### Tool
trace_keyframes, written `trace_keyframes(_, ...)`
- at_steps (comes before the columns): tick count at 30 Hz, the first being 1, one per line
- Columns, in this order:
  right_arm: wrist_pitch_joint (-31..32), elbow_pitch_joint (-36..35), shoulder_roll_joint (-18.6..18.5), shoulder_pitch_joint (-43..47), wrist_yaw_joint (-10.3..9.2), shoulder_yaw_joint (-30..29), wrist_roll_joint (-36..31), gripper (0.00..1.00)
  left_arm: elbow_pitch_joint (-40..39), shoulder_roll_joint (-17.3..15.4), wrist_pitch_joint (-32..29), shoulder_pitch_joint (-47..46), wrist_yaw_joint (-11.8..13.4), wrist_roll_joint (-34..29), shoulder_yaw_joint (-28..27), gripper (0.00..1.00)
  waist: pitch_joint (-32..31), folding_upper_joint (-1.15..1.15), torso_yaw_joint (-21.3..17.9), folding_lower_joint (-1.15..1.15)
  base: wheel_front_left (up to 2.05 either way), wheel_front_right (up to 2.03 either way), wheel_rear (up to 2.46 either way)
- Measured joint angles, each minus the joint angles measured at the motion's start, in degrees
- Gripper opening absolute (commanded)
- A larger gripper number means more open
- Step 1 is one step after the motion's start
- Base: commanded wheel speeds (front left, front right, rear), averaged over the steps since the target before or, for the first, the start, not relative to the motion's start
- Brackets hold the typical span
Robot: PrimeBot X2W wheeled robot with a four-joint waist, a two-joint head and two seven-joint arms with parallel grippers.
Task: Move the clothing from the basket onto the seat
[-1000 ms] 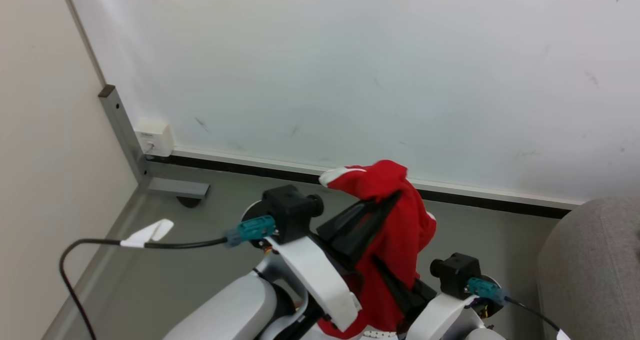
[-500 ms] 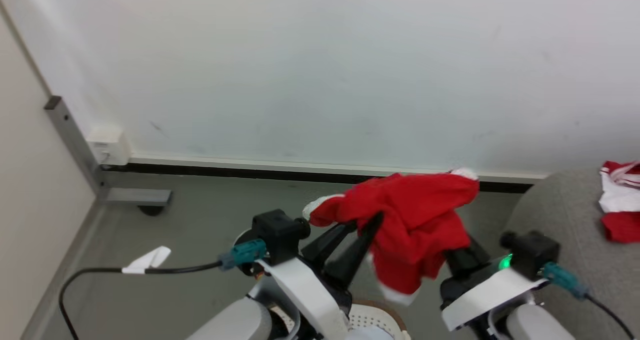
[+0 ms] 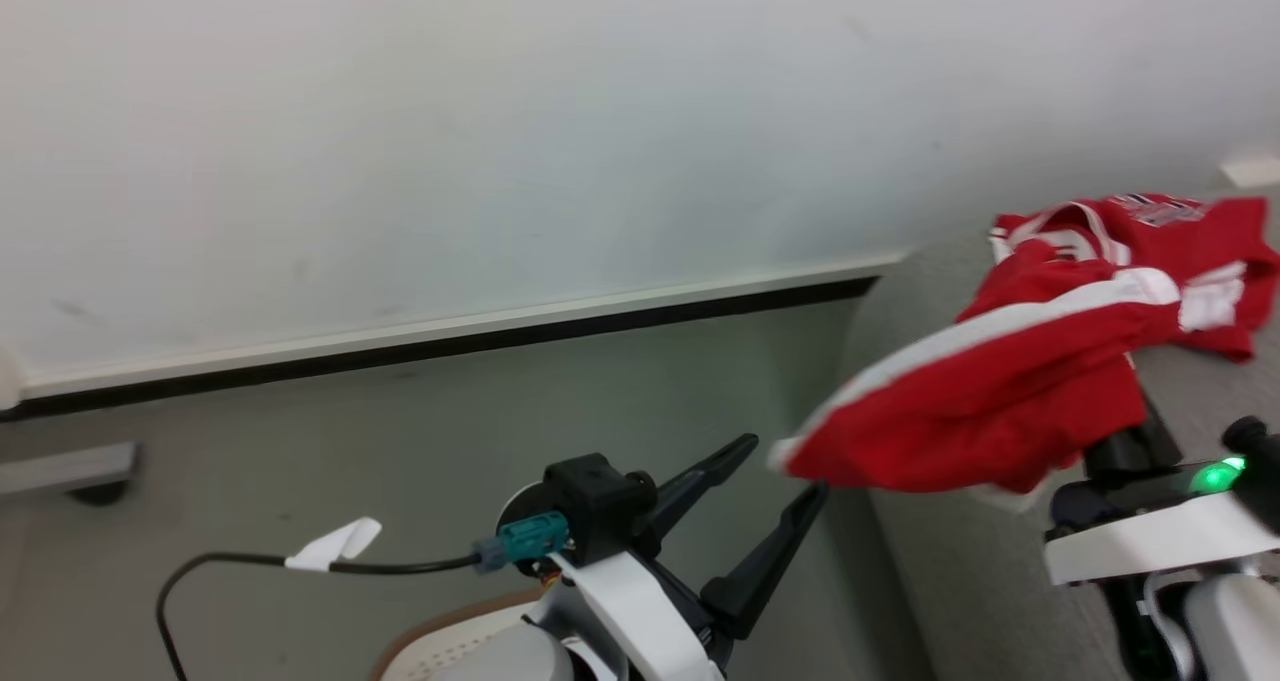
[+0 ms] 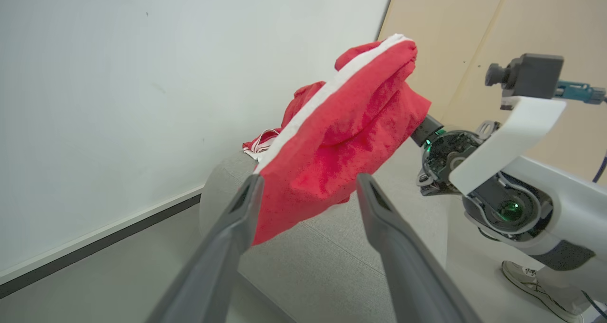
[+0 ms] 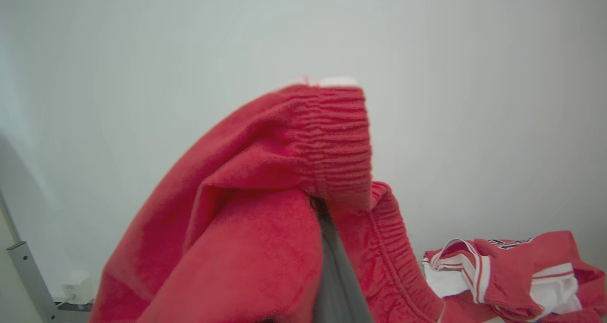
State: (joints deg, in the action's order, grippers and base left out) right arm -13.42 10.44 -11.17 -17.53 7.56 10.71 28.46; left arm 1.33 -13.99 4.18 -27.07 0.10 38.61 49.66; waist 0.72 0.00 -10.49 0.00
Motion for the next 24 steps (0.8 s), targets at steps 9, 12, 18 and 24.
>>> trace_keyframes(9,2.30,-6.56,-0.05,3.93,-0.01,-7.90,-1.97,0.00,-0.34,-0.94,2.75,-0.34,-0.65,-2.04,0.11,1.00,2.61,0.00,-11.20,0.00,0.00,0.00,0.00)
trace_keyframes(12,2.79,-8.50,0.37,5.23,-0.01,-8.42,-2.64,0.00,-0.24,-1.58,3.03,-0.95,-0.63,-2.98,0.31,1.00,3.65,0.00,-14.54,0.00,0.00,0.00,0.00)
trace_keyframes(18,3.02,-10.89,0.98,6.87,-0.01,-10.14,-3.22,0.00,0.20,-1.89,2.90,-2.29,-1.35,-3.80,1.19,1.00,6.60,0.00,-18.93,0.00,0.00,0.00,0.00)
trace_keyframes(24,3.35,-11.46,0.81,6.93,-0.01,-10.60,-3.22,0.00,1.08,-1.49,2.89,-3.25,-1.91,-3.81,1.52,1.00,8.74,0.00,-20.00,0.00,0.00,0.00,0.00)
